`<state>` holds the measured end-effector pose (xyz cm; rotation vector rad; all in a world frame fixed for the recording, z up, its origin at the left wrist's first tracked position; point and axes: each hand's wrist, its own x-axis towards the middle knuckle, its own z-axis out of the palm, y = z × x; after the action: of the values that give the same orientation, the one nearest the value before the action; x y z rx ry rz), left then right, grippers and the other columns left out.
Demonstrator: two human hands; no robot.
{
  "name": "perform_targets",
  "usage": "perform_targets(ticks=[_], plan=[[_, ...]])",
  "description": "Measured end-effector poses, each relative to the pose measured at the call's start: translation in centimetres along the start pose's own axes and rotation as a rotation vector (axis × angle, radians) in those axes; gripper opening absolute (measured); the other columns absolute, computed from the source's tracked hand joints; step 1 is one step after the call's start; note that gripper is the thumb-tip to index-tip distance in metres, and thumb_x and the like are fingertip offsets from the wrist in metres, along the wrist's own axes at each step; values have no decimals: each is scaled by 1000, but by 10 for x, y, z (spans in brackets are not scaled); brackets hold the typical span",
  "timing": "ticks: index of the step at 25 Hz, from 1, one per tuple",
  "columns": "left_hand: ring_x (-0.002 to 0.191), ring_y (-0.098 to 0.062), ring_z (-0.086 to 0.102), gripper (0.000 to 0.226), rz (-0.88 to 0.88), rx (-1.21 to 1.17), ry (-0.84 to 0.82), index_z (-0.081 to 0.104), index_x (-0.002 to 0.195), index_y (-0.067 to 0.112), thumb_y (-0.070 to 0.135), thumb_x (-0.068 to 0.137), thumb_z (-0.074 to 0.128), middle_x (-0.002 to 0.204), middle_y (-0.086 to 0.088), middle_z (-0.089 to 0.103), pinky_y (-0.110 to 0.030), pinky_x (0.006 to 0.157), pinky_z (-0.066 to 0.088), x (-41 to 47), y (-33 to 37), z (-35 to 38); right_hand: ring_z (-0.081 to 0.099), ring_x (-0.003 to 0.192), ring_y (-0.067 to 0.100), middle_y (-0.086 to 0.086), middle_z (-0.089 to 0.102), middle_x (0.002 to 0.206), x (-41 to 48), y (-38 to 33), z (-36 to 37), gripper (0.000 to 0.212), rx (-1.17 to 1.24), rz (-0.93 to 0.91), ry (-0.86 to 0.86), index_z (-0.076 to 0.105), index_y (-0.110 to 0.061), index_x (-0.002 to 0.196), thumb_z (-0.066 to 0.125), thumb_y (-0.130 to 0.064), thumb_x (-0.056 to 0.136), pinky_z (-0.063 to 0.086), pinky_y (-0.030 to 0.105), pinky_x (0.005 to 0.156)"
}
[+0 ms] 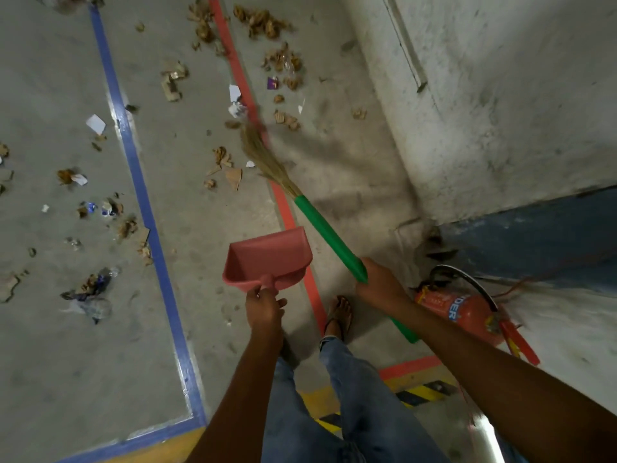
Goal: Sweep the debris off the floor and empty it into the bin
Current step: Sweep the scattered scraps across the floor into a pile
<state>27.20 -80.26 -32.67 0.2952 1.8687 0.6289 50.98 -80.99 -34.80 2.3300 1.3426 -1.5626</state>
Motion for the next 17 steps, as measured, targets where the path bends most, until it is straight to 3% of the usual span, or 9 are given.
perform_targets(ticks=[2, 5, 9, 11, 14, 17], plan=[[78, -23, 71, 46, 17, 10, -40, 56, 129, 5, 44, 105, 52, 113, -13, 67, -34, 65, 50, -7, 7, 12, 68, 73, 29, 3, 66, 77, -18, 20, -17, 21, 23, 56, 51, 61, -21, 97, 70, -31, 80, 53, 35, 62], [76, -22, 69, 48, 44, 24, -95, 54, 130, 4, 45, 106, 49, 111, -12, 65, -33, 64, 52, -9, 12, 24, 62, 68, 27, 1, 60, 69, -41, 55, -38, 25, 93, 120, 137, 62, -18, 97, 73, -36, 85, 53, 40, 65], [68, -20, 65, 43, 45, 33, -87, 58, 118, 9, 49, 103, 54, 97, -14, 67, -30, 56, 52, -10, 17, 29, 66, 97, 37, 15, 68, 107, -41, 75, -50, 47, -1, 251, 198, 54, -18, 131, 68, -28, 88, 51, 39, 78], [70, -26, 68, 40, 49, 36, -45, 58, 110, 13, 51, 103, 53, 85, -11, 68, -36, 61, 58, -3, 17, 24, 66, 100, 39, 21, 68, 110, -18, 59, -45, 43, 0, 317, 182, 57, -8, 127, 67, -16, 86, 50, 36, 74], [88, -34, 69, 53, 53, 52, 11, 59, 118, 12, 61, 99, 50, 91, -8, 70, -53, 83, 59, 28, 13, 6, 67, 95, 36, 20, 68, 107, 32, 12, -19, 36, -36, 341, 53, 62, -1, 119, 62, -13, 85, 52, 33, 65], [98, -31, 67, 56, 33, 50, 102, 54, 129, 18, 64, 99, 47, 108, -5, 66, -50, 88, 57, 54, 15, -24, 65, 107, 35, 18, 65, 121, 74, -56, 22, 40, -129, 200, -106, 57, -5, 126, 60, -18, 88, 54, 33, 80]])
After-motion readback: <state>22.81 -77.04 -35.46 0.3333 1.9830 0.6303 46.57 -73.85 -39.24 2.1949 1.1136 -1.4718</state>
